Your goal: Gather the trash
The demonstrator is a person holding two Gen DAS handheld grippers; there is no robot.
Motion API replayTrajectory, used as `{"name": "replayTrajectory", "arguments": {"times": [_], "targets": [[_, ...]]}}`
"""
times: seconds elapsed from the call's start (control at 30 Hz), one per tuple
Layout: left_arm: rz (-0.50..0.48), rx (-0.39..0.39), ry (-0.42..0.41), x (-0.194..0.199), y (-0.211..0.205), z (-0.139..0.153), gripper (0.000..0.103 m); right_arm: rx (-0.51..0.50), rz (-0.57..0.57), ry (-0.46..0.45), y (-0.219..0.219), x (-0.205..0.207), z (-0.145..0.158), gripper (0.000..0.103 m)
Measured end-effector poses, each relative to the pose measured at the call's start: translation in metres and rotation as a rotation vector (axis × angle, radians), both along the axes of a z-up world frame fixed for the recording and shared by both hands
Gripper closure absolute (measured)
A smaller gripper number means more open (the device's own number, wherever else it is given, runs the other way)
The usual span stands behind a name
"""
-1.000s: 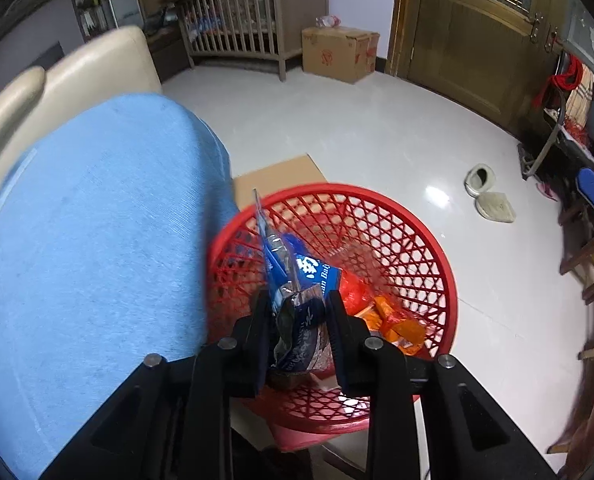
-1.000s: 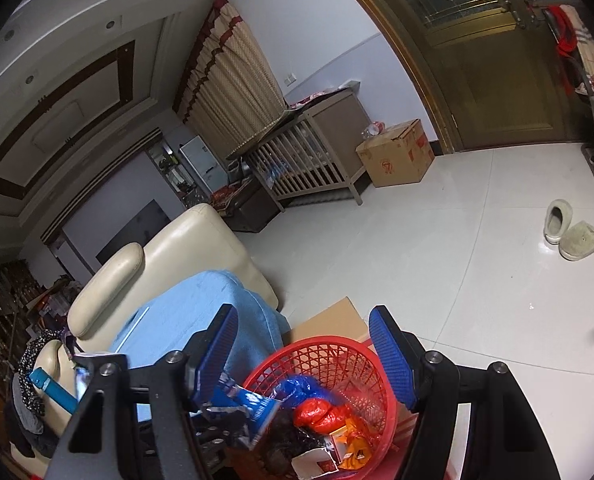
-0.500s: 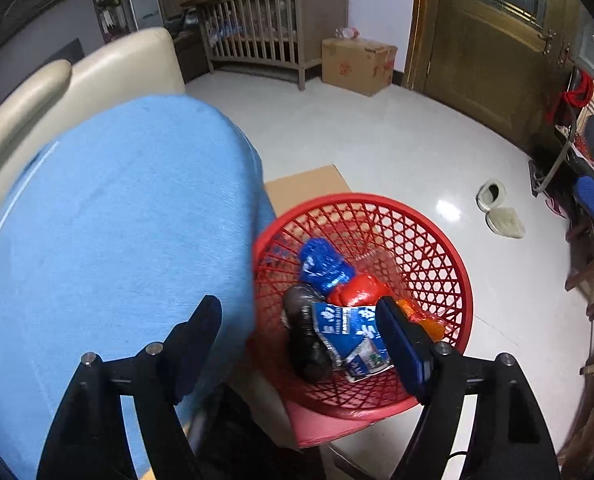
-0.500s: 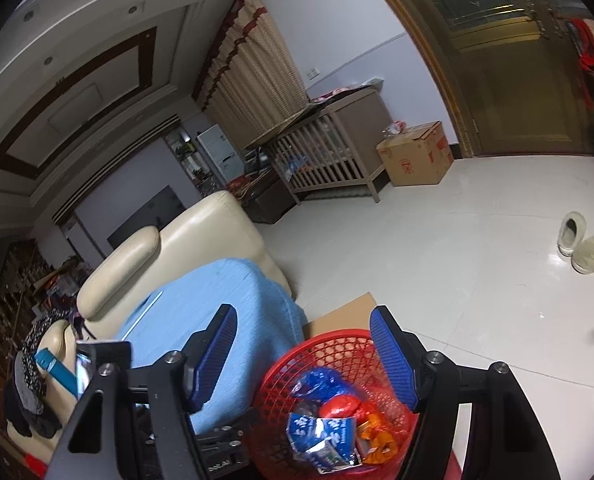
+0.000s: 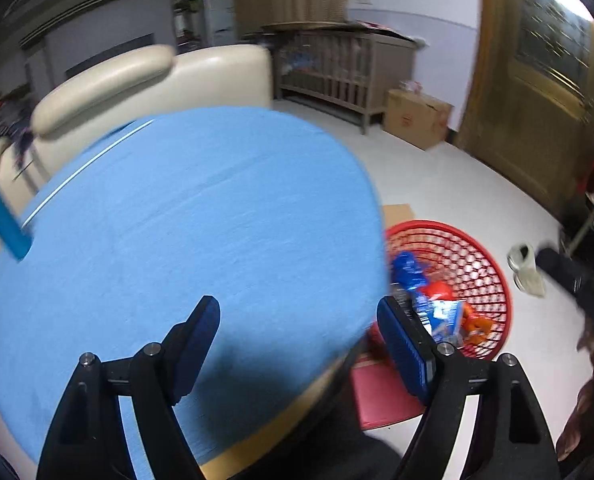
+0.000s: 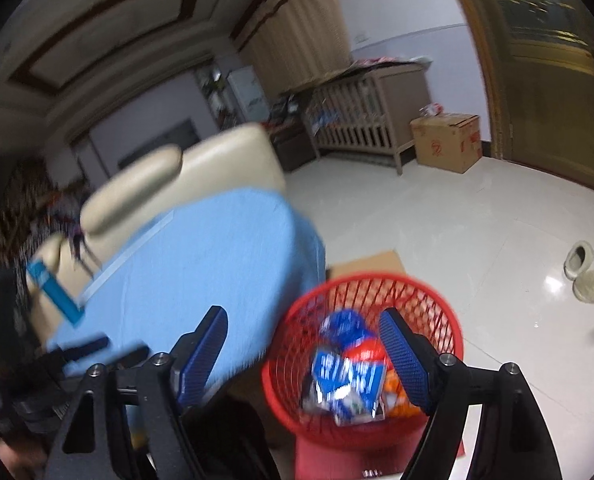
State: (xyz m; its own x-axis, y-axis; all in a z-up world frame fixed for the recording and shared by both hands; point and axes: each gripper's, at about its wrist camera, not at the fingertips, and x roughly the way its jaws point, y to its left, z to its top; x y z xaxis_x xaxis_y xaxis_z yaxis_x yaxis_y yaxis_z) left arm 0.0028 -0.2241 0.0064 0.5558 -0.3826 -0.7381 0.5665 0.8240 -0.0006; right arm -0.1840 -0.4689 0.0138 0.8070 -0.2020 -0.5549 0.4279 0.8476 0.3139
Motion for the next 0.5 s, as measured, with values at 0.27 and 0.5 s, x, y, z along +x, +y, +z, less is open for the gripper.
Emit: {"name": "replayTrajectory", "arguments": {"times": [0.27, 0.5], "targets": [[0.157, -0.025, 0.002, 0.011, 0.058, -0.014, 0.022, -0.067, 0.129, 0.206, 0.051, 0.014, -0.034, 0.022], [0.209, -0.092, 0.05, 0.016, 0.085, -0.021, 0.022, -0.094, 0.168, 0.267, 0.077, 0.023, -0.038, 0.022]]}}
